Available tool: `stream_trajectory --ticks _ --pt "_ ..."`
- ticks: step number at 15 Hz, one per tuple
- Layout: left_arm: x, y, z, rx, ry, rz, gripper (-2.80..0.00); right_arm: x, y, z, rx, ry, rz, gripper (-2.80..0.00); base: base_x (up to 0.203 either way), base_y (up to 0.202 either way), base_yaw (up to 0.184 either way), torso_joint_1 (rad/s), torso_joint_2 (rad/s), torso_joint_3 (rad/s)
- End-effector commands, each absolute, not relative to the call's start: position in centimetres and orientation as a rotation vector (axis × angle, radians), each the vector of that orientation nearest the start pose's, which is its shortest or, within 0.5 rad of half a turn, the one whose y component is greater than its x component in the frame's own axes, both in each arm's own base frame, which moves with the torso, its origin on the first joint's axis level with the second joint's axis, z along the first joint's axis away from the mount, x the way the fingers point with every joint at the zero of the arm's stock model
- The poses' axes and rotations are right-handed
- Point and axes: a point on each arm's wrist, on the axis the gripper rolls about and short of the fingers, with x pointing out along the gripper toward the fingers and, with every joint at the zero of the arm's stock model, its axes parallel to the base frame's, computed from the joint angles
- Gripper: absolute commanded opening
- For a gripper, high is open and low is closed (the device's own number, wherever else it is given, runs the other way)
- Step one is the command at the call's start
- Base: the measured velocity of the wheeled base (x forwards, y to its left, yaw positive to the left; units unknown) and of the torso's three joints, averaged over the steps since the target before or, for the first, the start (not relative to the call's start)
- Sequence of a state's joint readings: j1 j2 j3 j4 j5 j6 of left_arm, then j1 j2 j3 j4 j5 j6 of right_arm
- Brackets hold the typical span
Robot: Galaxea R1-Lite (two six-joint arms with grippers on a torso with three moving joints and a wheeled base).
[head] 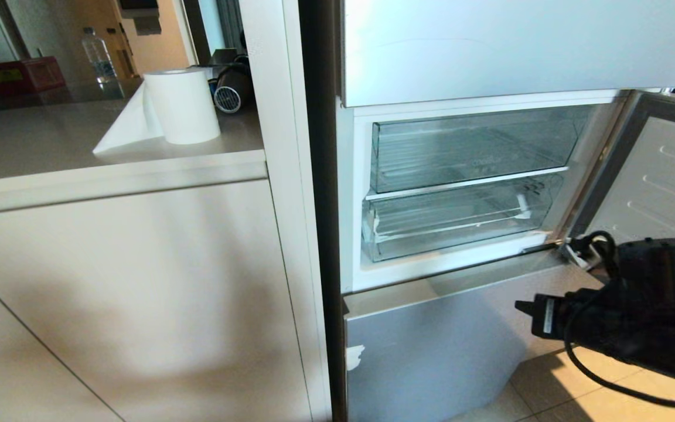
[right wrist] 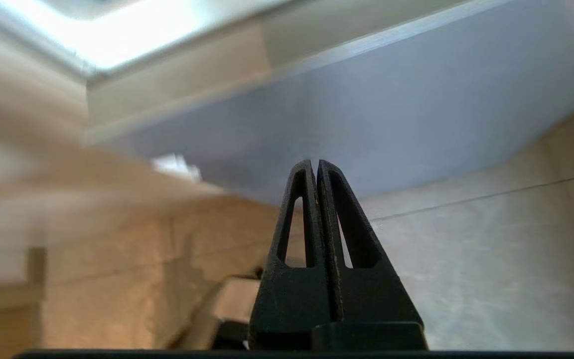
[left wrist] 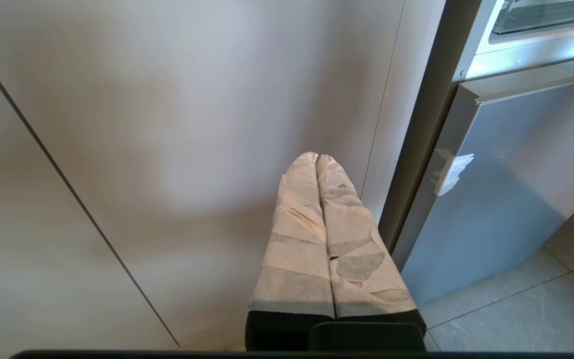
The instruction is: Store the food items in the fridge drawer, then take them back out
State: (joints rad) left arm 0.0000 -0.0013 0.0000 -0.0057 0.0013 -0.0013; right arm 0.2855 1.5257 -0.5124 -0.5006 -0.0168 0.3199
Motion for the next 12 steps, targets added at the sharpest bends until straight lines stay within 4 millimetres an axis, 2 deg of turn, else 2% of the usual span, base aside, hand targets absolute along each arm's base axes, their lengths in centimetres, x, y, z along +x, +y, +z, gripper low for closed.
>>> stream_trajectory --ticks 1,3,6,12 --pt "-2.3 0.0 7.6 -0.002 -0.006 0.002 -2.80 17.1 5.0 16.3 0.239 0.410 0.199 -2.80 0.000 0.000 0.000 0.000 0.00 0.000" --pt "-2.3 0.0 7.6 -0.002 -0.006 0.002 -2.80 12.1 3.4 16.2 0.209 0.308 0.190 -2.80 0.000 0.000 0.000 0.000 0.00 0.000" --pt "-2.3 0.0 7.6 -0.002 -0.006 0.002 -2.80 6.2 1.1 13.5 0.128 0.201 0.107 -2.80 0.000 0.000 0.000 0.000 0.00 0.000" --pt "-2.3 0.0 7.6 -0.002 -0.006 0.002 -2.80 0.0 -0.2 10.1 0.012 0.042 -0.021 -2.80 0.000 0.000 0.000 0.000 0.00 0.000"
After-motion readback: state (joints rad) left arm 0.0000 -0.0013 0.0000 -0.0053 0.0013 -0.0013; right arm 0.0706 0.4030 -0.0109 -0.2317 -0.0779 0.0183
